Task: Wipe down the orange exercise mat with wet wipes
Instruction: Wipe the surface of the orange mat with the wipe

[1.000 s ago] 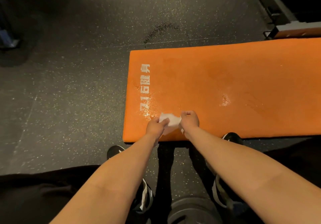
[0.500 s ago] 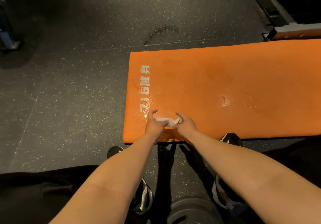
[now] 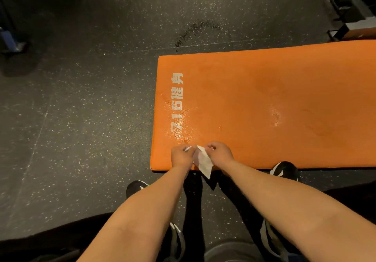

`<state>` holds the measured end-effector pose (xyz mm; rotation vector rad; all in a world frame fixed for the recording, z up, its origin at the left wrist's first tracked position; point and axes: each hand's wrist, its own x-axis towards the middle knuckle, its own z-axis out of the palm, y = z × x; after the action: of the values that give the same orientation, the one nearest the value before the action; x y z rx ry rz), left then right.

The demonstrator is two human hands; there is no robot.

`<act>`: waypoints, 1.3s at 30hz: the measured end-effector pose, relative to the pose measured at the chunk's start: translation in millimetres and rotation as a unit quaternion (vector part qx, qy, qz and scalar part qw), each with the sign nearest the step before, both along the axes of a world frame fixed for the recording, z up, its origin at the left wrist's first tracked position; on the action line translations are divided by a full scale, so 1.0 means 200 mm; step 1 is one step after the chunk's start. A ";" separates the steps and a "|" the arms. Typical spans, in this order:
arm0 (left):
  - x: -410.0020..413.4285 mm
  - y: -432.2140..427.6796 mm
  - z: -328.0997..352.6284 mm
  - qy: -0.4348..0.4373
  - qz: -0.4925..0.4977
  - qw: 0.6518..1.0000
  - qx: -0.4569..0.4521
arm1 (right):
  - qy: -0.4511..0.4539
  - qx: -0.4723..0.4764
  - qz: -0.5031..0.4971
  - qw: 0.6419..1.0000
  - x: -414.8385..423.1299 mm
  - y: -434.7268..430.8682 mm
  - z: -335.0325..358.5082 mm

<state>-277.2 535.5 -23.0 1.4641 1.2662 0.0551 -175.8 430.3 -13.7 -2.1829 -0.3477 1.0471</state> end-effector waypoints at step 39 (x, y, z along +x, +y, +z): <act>-0.01 0.09 0.13 0.015 -0.124 0.983 0.132 | -0.067 0.002 0.000 0.998 -0.05 0.12 0.10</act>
<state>-279.6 553.6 3.5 1.8476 1.1226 0.0362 -186.7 453.3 6.6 -2.2550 -0.4109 0.9012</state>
